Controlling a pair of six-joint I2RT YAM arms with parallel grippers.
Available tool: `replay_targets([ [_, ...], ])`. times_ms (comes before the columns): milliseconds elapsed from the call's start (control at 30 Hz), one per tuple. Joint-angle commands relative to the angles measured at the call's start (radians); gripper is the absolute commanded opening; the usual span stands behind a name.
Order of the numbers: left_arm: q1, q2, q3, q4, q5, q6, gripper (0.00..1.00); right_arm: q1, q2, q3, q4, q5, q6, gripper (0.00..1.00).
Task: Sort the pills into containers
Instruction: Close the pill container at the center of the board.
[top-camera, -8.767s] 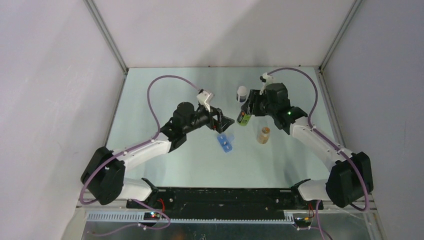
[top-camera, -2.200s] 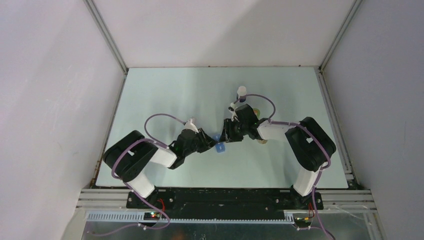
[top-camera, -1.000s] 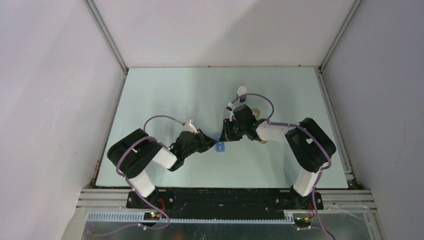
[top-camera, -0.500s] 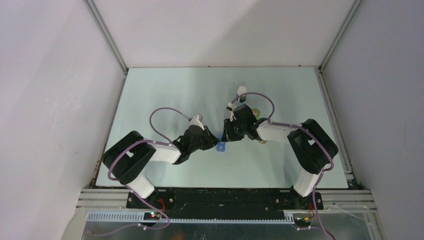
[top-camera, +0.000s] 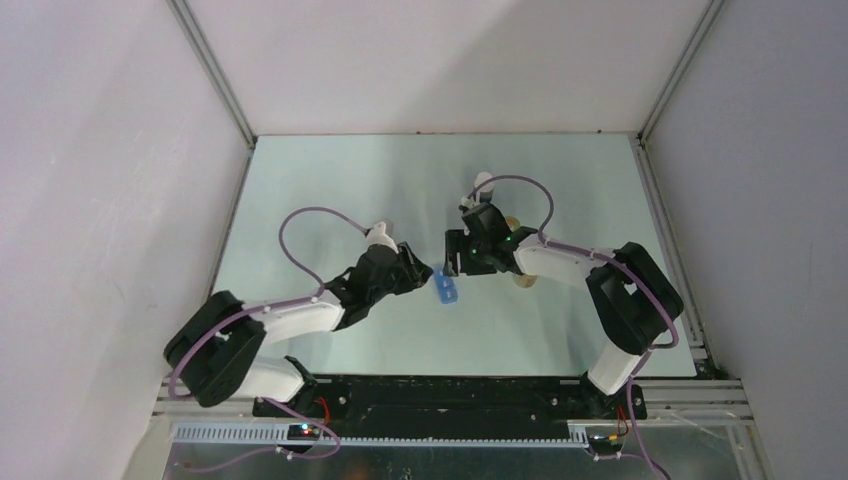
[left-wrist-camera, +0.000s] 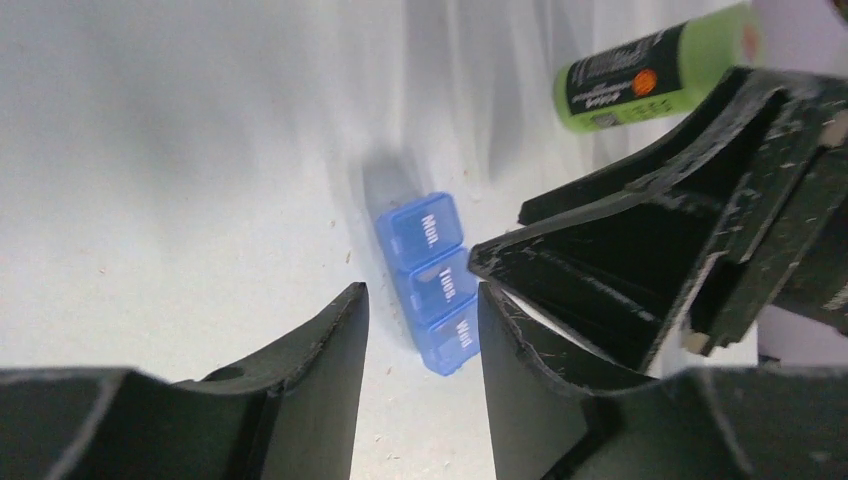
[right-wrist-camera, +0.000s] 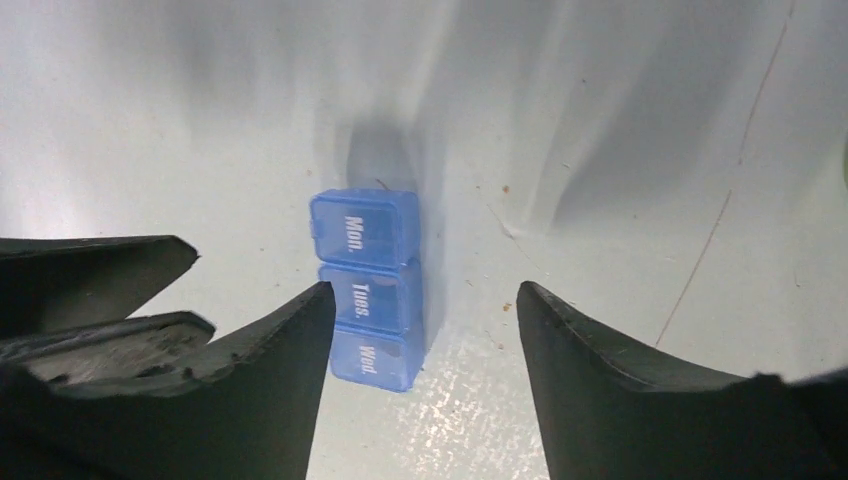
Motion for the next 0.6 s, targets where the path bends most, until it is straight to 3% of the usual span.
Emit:
replay_targets([
  [0,0.002,-0.117,-0.01,-0.045,-0.117,0.002,0.51,0.05,-0.015,0.088,-0.041,0.118,-0.001,0.75],
  [167,0.007,-0.247,-0.046,-0.119,-0.223,-0.013,0.58,0.106,0.051,0.153,-0.08,0.195,-0.053,0.81],
  [333,0.009,-0.35,-0.084,-0.172,-0.331,-0.02,0.79,0.131,0.133,0.231,-0.116,0.235,-0.079,0.81],
  [467,0.008,-0.41,-0.091,-0.238,-0.404,-0.021,0.98,0.144,0.183,0.284,-0.157,0.27,-0.085,0.78],
  [567,0.008,-0.43,-0.092,-0.281,-0.448,-0.018,0.99,0.147,0.197,0.295,-0.158,0.273,-0.087,0.72],
])
